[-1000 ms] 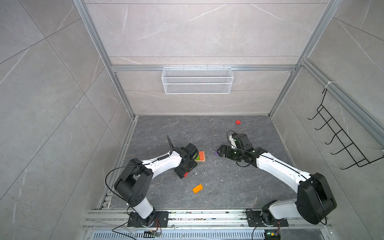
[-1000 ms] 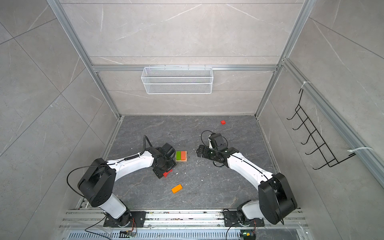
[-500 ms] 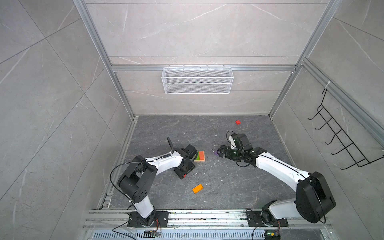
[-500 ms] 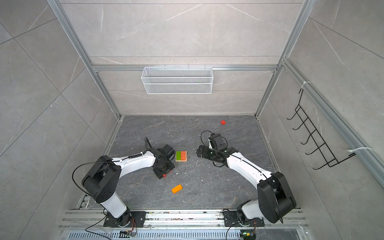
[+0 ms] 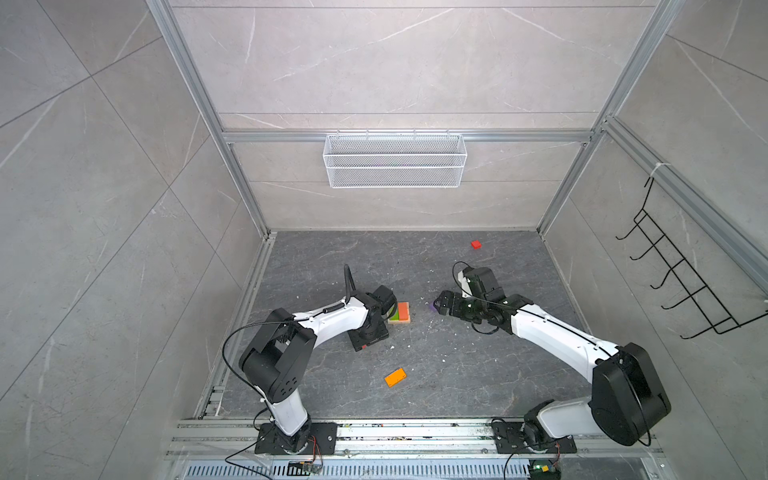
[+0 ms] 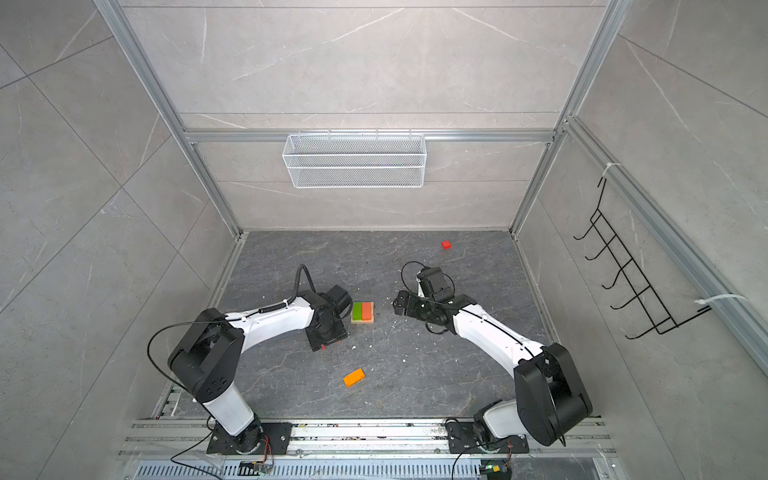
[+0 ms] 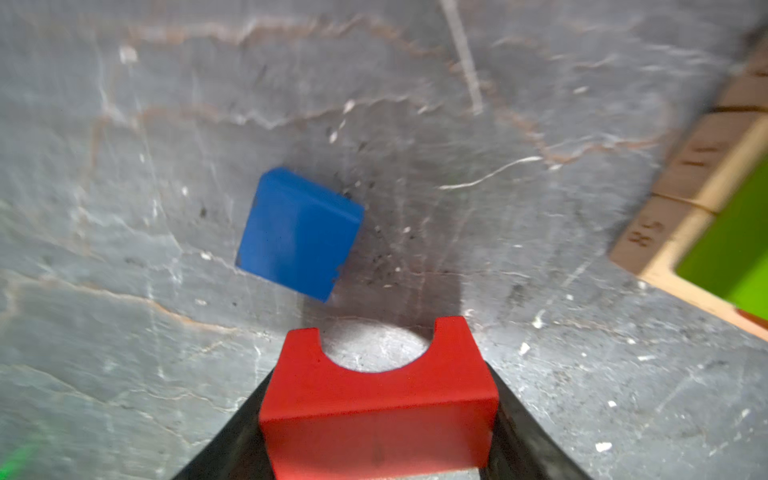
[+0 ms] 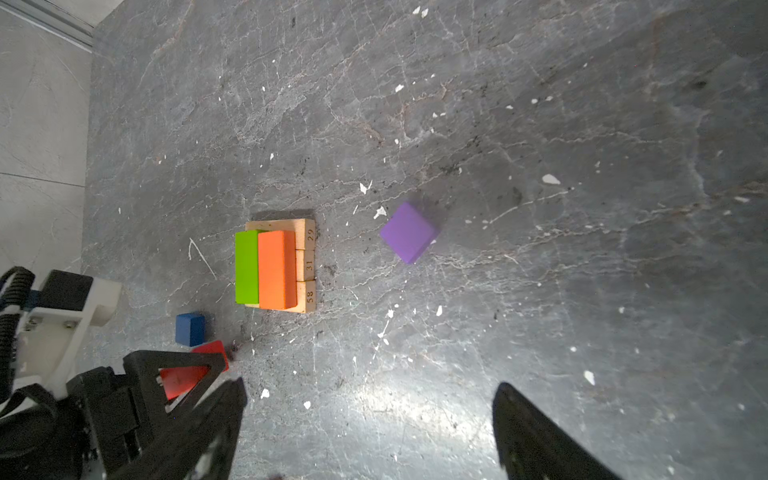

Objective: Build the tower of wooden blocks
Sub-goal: 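Move the red arch over the green bar and orange block with the left gripper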

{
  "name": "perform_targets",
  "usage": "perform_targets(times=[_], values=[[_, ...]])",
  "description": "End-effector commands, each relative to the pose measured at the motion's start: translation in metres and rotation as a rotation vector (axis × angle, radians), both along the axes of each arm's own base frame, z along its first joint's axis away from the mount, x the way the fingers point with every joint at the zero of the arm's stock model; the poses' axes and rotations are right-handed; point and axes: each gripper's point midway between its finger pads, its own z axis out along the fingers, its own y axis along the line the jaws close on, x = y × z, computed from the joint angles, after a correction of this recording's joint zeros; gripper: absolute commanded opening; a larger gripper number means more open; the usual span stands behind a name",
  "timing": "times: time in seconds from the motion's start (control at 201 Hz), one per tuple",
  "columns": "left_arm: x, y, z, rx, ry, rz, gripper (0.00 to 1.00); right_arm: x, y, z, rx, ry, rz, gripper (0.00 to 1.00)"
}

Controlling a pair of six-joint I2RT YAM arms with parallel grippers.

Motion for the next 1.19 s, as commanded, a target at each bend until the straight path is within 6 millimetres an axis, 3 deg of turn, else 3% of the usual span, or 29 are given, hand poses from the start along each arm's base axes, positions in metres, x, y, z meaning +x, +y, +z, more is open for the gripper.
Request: perform_targets(times=[0.0,0.279,0.682,0.861,1.19], values=[[0.009,0.013,0.017,0.115,-0.025,-0.165,0.42,-0.003,-0.002,-0.011,-0.017,0.026,0.009,0.93],[0.037,0.001,0.051,0.156,-0.089,-0.357,0.42,-0.009,-0.001,-0.019,-0.020,0.040,0.023,0.93],[0.072,-0.060,0.074,-0.014,-0.124,-0.447,0.42,-0.021,-0.002,-0.017,-0.030,0.026,0.048,0.93],[0.083,-0.079,0.077,-0.070,-0.140,-0.465,0.42,-0.025,-0.001,-0.014,-0.032,0.004,0.067,0.93],[0.090,-0.090,0.059,-0.082,-0.102,-0.443,0.42,-0.042,0.022,0.001,-0.114,-0.159,0.202,0.97]])
